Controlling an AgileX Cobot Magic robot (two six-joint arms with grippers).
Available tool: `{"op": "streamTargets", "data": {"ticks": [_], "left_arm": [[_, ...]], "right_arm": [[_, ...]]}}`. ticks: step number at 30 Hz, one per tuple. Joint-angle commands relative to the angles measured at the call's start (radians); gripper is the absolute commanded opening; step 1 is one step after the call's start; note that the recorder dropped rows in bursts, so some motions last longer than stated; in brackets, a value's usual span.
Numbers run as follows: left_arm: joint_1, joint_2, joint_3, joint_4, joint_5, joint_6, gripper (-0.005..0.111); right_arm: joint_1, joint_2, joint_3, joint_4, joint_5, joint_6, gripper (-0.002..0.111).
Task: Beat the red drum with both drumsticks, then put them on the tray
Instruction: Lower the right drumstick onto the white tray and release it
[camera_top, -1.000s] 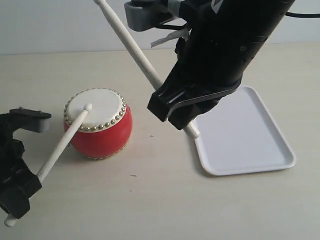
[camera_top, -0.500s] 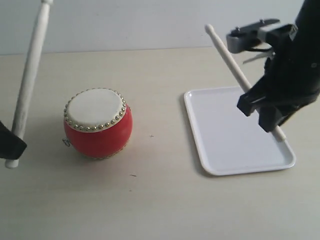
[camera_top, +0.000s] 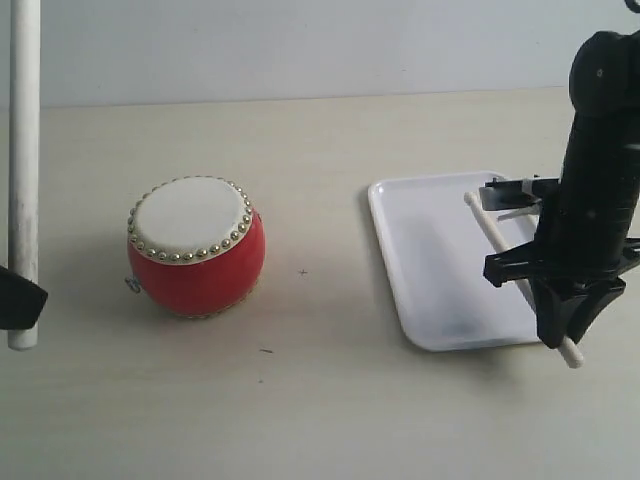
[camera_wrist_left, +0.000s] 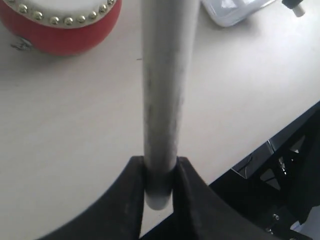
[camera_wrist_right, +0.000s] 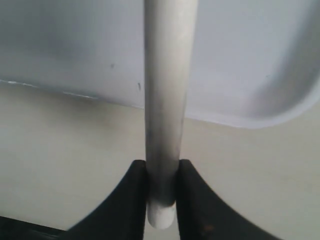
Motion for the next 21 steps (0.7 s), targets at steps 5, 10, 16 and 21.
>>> {"op": "streamTargets", "data": {"ticks": [5,10,16,21], "left_arm": [[-0.005,-0.006,0.059,-0.023,-0.008,0.003,0.000],[-0.005,-0.006,0.059,-0.023,-0.023,0.003,0.000],[-0.005,-0.006,0.059,-0.023,-0.025,0.014,0.000],[-0.005,-0.006,0.059,-0.023,-0.029,0.017,0.000]], "right_arm": [[-0.008,0.026,-0.121,-0.018,-0.002,0.013,0.000],[-0.008,0.063,-0.204,-0.020,-0.002,0.039,0.000],[-0.008,0.129,-0.218,-0.029,-0.002,0.055,0.000],[-0.052,0.151,-0.218,-0.048,-0.002,0.065,0.000]]}}
